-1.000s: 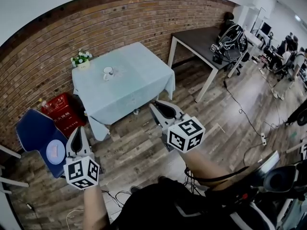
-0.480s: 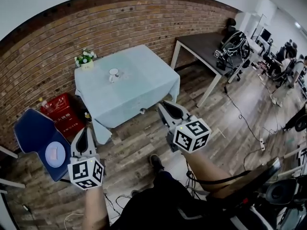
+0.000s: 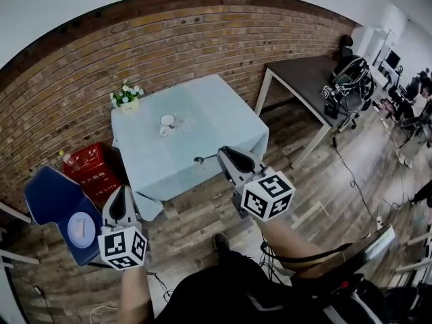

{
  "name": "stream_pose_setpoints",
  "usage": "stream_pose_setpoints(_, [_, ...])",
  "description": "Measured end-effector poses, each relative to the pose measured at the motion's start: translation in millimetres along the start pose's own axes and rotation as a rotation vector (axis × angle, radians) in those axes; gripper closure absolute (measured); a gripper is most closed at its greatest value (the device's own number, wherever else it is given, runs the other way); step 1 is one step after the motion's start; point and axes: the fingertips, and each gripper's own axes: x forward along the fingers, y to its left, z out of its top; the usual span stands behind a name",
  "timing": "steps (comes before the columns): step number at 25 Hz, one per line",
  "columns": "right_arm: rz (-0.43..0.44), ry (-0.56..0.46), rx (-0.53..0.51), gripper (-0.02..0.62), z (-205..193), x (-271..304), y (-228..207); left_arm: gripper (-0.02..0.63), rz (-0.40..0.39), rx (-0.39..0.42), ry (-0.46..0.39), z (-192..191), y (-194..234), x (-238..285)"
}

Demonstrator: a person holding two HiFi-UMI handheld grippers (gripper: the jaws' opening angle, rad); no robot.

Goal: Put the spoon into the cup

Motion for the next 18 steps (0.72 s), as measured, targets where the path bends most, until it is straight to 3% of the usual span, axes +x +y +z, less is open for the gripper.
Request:
stream_pose_setpoints(6, [0.04,0.019,0.027,0.543,2.2,44.8,-51.6,0.597,0.013,0.014,0.047,-11.9,-15.0,58.6])
stream_pose_setpoints(12, [0.094,0.034,0.038,0.543,1.9,71.3,-101.1,0.597,0.042,-0.013,0.049,-18.5,-30.6,109.8])
stream_pose_setpoints(18, [0.145,0.05,0.063,0.543,-1.5,103.5,-133.9,0.597,0.07,0.012,0.063,-25.5,-43.7,145.4])
